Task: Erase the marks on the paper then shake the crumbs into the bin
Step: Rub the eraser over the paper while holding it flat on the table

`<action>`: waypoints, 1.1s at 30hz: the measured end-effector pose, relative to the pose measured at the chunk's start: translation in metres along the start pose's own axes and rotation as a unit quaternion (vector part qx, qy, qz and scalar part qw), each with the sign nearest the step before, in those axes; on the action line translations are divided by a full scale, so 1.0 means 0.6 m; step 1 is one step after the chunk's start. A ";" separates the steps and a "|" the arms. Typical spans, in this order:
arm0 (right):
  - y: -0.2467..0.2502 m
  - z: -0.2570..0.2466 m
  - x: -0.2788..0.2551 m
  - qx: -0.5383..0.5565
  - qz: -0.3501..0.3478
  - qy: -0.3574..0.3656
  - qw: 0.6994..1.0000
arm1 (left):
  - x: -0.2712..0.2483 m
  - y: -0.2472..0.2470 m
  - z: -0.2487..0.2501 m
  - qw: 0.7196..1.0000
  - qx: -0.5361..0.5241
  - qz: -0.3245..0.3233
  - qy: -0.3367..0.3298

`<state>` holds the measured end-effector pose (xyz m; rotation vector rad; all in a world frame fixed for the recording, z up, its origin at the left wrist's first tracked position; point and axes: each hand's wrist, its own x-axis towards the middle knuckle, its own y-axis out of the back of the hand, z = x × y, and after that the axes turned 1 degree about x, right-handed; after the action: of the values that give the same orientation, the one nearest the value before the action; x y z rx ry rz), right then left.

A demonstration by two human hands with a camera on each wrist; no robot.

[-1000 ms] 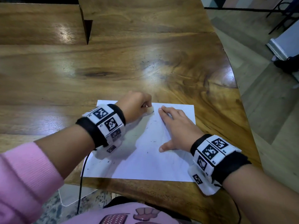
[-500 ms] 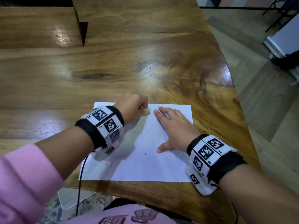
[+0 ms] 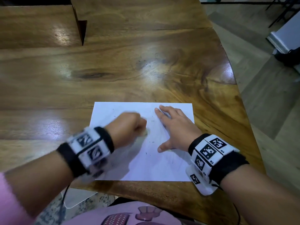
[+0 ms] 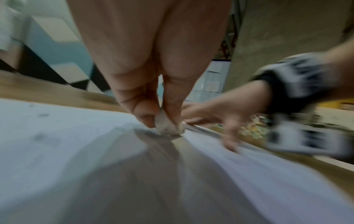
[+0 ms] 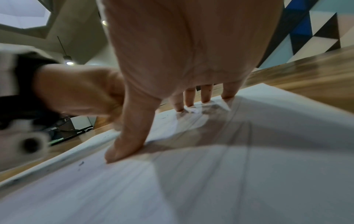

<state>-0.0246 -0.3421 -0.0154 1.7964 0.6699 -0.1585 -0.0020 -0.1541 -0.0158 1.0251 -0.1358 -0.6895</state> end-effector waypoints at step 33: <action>0.005 0.019 -0.001 0.055 -0.022 0.010 0.998 | -0.021 -0.038 0.041 0.996 0.022 -0.050 -0.074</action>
<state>-0.0210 -0.3534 -0.0163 1.8915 0.7274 -0.2103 -0.0323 -0.1724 -0.0191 1.0281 -0.2309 -0.8568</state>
